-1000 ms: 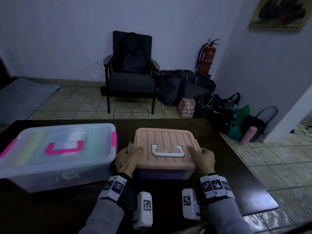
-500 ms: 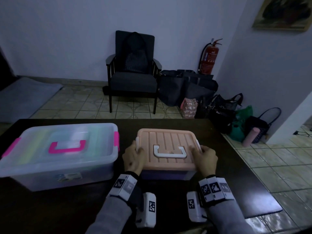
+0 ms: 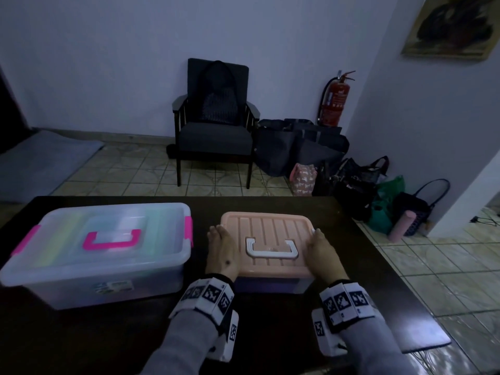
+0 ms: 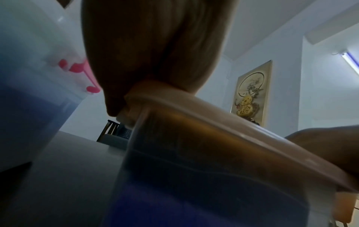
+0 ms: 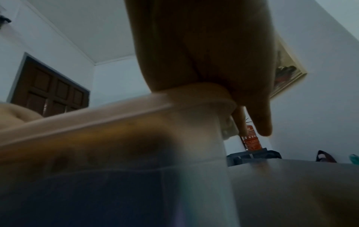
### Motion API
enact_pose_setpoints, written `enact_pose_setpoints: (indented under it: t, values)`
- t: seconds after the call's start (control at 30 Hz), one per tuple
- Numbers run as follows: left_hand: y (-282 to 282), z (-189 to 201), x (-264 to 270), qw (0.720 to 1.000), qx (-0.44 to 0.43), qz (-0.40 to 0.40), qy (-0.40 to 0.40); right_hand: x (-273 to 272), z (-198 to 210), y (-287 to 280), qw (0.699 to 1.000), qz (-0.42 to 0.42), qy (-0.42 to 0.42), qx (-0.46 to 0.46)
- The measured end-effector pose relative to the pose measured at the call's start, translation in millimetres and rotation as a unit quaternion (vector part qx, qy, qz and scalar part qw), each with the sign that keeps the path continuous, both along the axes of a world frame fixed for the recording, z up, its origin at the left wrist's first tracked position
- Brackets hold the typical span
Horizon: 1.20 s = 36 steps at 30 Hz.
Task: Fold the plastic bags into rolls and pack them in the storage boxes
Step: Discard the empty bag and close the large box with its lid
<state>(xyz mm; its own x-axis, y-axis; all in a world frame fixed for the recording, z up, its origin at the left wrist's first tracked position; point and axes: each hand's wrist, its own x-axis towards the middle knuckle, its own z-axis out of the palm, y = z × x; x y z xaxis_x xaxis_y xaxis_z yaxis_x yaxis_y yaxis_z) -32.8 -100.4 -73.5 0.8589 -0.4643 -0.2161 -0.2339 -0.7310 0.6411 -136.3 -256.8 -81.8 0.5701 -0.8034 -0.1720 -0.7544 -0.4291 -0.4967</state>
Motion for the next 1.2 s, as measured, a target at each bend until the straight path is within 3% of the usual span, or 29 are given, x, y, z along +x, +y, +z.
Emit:
enact_pose_setpoints:
  t: [0.13, 0.2, 0.3, 0.37, 0.5, 0.6, 1.2]
  values:
    - [7, 12, -4, 0.999, -0.015, -0.027, -0.007, 7, 8, 9, 0.989, 0.022, 0.091, -0.118]
    - [17, 23, -5, 0.996, -0.060, -0.040, -0.059, 10, 13, 21, 0.985, 0.026, 0.106, -0.137]
    - [44, 37, 9, 0.978, -0.081, 0.035, -0.187, 24, 8, 41, 0.989, 0.035, 0.088, -0.110]
    - [70, 41, 31, 0.970, 0.004, 0.096, -0.224, 39, 5, 58, 0.990, 0.063, 0.093, -0.083]
    - [130, 33, 79, 0.971, 0.159, 0.137, -0.112, 65, 1, 92, 0.989, 0.082, 0.116, -0.032]
    - [148, 20, 96, 0.966, 0.221, 0.088, -0.101, 78, 3, 106, 0.987, 0.070, 0.132, -0.054]
    - [84, 23, 181, 0.963, 0.253, 0.046, -0.081, 178, 2, 71, 0.986, 0.092, 0.120, -0.070]
